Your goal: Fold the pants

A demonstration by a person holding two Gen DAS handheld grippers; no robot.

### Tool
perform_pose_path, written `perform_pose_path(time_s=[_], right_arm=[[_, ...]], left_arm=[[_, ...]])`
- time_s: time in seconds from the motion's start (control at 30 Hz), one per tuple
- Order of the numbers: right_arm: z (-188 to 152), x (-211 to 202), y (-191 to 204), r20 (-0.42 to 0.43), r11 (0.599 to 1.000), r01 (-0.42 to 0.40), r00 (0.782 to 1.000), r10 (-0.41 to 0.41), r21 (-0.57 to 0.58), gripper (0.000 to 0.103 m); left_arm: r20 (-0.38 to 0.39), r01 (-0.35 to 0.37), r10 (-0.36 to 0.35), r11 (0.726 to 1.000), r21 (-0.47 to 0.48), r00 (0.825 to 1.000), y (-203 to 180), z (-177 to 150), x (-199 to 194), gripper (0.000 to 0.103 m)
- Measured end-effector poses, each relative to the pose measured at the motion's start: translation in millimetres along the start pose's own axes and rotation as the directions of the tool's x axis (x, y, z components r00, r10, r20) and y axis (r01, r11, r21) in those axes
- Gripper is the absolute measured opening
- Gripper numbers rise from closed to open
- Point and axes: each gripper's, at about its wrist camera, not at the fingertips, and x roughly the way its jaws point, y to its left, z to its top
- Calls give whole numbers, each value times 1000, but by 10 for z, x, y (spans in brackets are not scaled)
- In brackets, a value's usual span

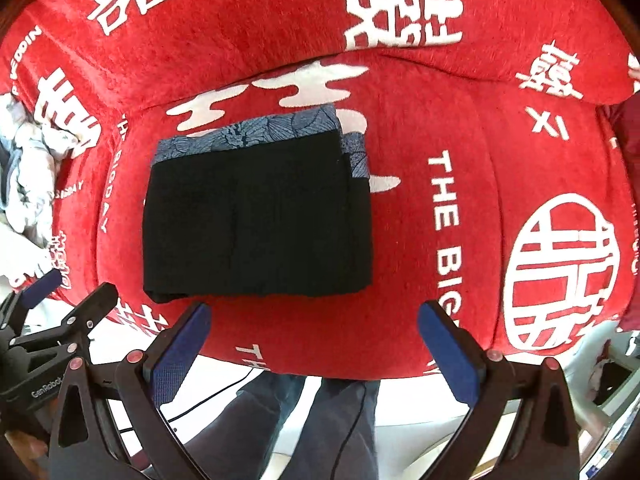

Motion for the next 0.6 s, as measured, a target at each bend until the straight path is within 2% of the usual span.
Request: perform_pose_path(time_s=[0.2, 0.6], right_arm=[[-13, -202, 196, 55, 995, 84, 995, -82, -47, 103], [-46, -337, 284, 88, 992, 114, 990, -109, -53, 103]], left_arm=[[7, -8, 8, 1000, 6, 1000, 43, -40, -84, 103], [28, -17, 16, 999, 28, 999, 34, -7, -200, 103]])
